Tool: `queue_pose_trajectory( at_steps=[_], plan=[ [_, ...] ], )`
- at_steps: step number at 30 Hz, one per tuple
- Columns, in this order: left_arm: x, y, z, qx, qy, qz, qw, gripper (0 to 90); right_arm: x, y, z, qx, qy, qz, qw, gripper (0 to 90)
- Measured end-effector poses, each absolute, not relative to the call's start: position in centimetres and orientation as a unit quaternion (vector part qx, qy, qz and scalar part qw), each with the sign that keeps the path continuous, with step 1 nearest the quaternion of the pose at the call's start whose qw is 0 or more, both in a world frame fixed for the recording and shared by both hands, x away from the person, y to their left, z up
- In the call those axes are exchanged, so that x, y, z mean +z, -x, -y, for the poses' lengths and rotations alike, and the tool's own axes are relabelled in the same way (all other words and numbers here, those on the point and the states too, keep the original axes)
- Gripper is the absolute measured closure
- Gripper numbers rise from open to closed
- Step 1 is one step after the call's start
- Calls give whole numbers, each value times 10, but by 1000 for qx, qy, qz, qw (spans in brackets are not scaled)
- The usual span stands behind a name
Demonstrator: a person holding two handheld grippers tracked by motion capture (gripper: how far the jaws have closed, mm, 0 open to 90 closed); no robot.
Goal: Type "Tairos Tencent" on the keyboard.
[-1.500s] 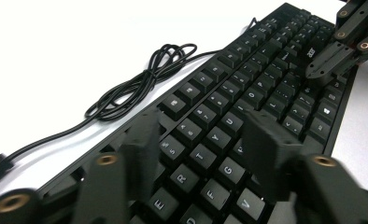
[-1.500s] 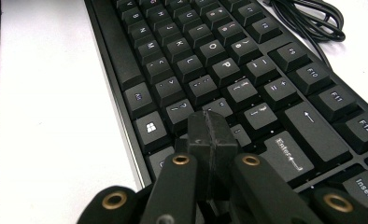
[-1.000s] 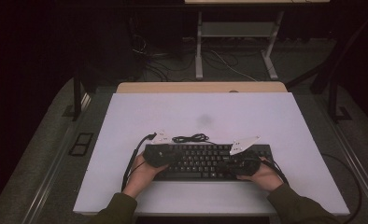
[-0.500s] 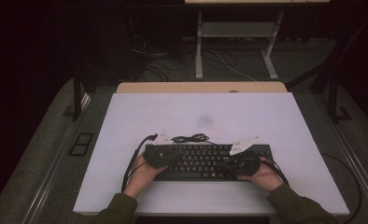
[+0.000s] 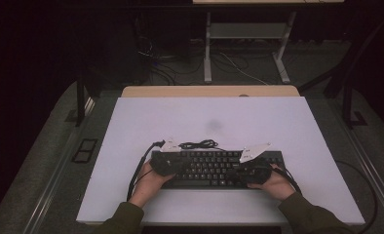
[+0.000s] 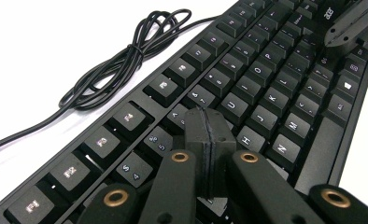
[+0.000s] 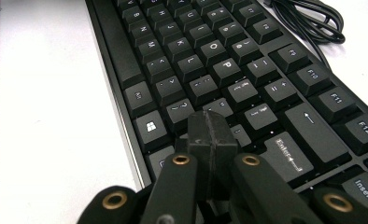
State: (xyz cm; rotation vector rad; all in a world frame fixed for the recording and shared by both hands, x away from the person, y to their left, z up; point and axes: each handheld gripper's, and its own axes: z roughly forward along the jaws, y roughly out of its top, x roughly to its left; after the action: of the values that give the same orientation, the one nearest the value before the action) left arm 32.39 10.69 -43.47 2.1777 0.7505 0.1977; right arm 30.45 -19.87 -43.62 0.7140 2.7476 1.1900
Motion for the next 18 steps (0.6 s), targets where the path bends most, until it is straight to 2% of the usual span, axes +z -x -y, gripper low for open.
queue_pose_trajectory(
  at_steps=[10,18],
  plan=[
    [-430,-322,-109,81,-855,-296,419,873,-436,-304,198,386,-230,-893,33,898],
    [-429,-321,-110,80,-853,-297,422,819,-436,-305,199,388,-230,-892,32,898]
  ],
)
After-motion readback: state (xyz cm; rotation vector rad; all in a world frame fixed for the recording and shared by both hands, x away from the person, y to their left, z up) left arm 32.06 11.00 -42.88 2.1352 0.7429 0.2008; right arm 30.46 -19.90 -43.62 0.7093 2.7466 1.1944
